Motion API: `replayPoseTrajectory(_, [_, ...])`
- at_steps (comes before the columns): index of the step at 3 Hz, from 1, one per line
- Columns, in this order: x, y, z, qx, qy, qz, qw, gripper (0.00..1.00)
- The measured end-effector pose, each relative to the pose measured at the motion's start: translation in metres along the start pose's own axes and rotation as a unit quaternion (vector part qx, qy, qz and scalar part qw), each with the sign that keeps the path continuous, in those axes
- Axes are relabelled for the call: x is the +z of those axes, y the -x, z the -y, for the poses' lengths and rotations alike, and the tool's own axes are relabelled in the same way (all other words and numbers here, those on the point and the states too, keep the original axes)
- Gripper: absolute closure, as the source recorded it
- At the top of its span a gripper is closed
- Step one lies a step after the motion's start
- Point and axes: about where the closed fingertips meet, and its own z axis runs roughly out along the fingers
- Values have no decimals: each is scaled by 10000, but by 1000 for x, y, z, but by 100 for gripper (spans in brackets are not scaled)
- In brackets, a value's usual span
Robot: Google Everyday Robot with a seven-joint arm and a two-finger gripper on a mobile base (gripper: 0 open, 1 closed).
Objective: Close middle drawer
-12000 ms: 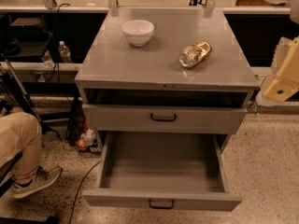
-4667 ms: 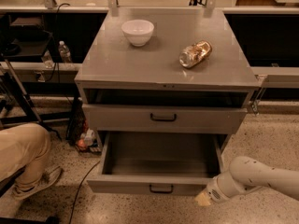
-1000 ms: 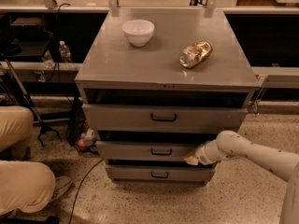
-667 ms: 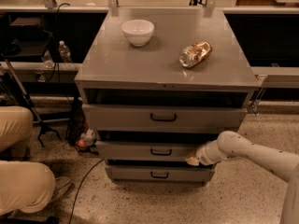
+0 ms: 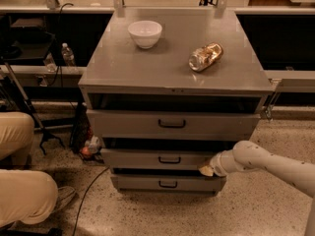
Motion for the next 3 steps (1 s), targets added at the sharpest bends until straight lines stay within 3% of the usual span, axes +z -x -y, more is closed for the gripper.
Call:
replayPoseTrajectory(1, [-12, -16, -5, 166, -93, -71, 9998, 100])
replayPoseTrajectory(2, [-37, -47, -5, 523, -272, -224, 9980, 100])
replayPoseTrajectory(3, [-70, -89, 1, 1103, -555, -411, 9915, 100])
